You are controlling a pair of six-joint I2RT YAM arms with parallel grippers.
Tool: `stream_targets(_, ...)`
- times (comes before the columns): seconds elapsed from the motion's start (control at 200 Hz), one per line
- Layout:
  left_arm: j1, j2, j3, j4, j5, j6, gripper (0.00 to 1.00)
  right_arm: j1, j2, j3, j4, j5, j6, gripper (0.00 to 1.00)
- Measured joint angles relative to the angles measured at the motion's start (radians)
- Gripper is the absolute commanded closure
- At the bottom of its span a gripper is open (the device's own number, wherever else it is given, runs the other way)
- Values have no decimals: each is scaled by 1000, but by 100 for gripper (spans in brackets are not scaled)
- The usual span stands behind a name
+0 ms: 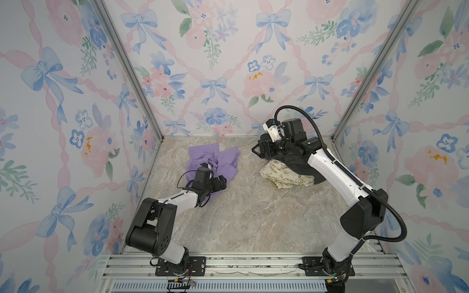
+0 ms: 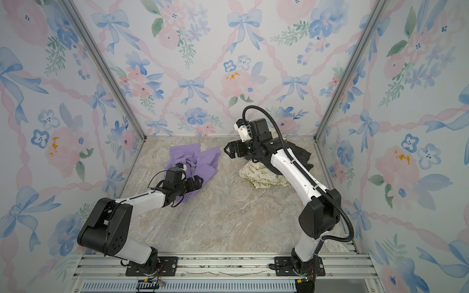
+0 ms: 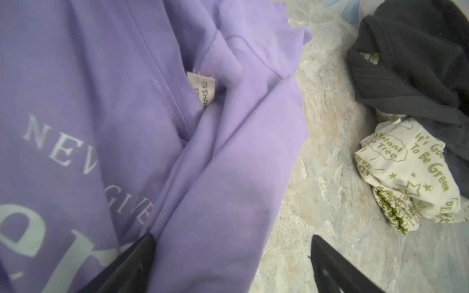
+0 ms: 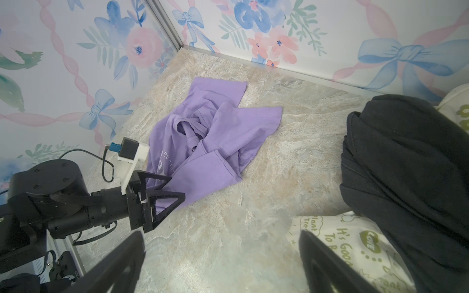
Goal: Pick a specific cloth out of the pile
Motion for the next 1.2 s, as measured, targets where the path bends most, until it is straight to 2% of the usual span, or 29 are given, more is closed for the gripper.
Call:
stream_targets(0.18,-24,24,-21,76,-1,-1,4,-12,-5,-2,-9,-1,-12,3)
stream_targets(0.355,-24,10,-19,69,-13,0,4,-26,-39,-30,-10,-1,-19,3)
stream_targets(0.595,-36,-216,48,18,-166,64,2,-54,-136,-126,41,13,-21,3)
stream_targets(0.73,-36,-360,70,93,-290,164,2,-89,-223,-229,120,72,-13,3)
stream_targets(0.855,-27,-430,28,198,-373,248,2,-138,-309,-351,209,152,2,3)
stream_targets(0.985,8,-425,-42,259,-422,312,2,-219,-398,-522,311,231,13,3)
stream_targets(1.2,91,-377,-240,400,-470,338,2,-349,-487,-800,445,348,10,3)
